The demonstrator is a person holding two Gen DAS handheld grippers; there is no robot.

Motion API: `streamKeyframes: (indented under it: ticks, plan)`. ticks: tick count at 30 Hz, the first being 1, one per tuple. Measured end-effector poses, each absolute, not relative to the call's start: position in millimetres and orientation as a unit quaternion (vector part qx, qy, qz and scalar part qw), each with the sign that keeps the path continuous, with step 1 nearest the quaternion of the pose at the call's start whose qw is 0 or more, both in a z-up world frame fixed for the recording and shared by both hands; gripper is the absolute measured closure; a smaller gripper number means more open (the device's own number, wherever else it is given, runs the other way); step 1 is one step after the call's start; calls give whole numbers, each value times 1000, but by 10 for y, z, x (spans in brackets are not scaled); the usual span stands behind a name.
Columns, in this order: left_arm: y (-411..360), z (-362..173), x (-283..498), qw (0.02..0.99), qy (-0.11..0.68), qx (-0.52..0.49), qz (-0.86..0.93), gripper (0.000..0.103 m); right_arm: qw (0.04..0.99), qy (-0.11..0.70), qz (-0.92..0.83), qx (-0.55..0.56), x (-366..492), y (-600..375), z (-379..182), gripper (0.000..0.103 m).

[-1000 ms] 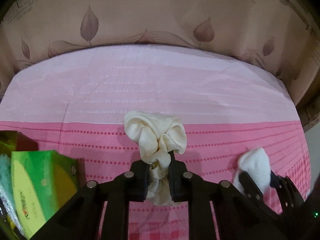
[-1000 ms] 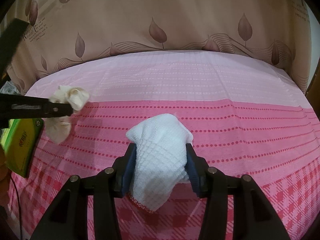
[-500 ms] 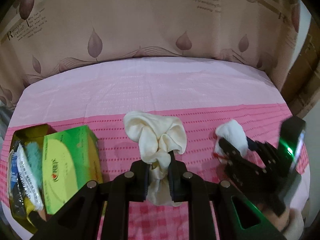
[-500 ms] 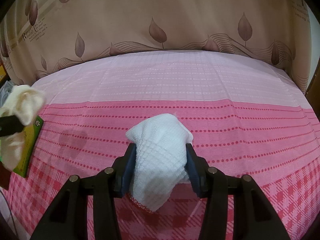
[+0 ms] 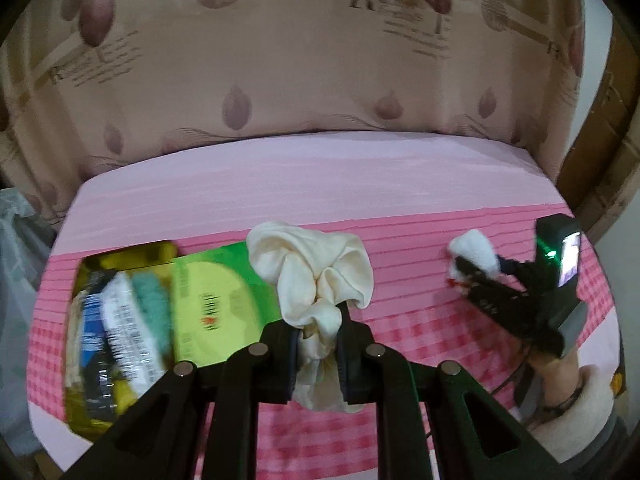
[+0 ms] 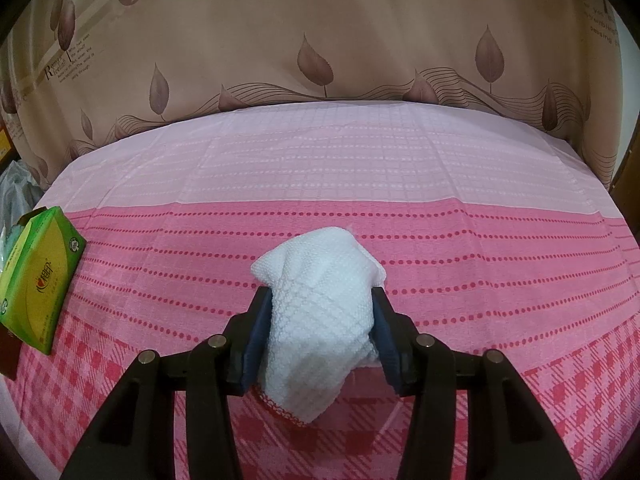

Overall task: Organize soft objects
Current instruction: 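Carry the cream scrunchie into the gold tin and open the left tool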

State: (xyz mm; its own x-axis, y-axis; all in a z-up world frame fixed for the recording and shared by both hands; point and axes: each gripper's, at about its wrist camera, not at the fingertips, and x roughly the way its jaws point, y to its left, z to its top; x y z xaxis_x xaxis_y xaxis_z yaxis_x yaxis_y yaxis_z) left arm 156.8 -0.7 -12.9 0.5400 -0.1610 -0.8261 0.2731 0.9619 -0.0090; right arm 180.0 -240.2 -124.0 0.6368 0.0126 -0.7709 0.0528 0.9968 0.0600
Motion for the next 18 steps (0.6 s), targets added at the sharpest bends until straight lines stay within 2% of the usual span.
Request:
streamKeyframes:
  ticks: [18]
  plan:
    - [1410,-53,1743,886,463,42,9,88,904,426,-12,37,1803,-2403,-1242,56]
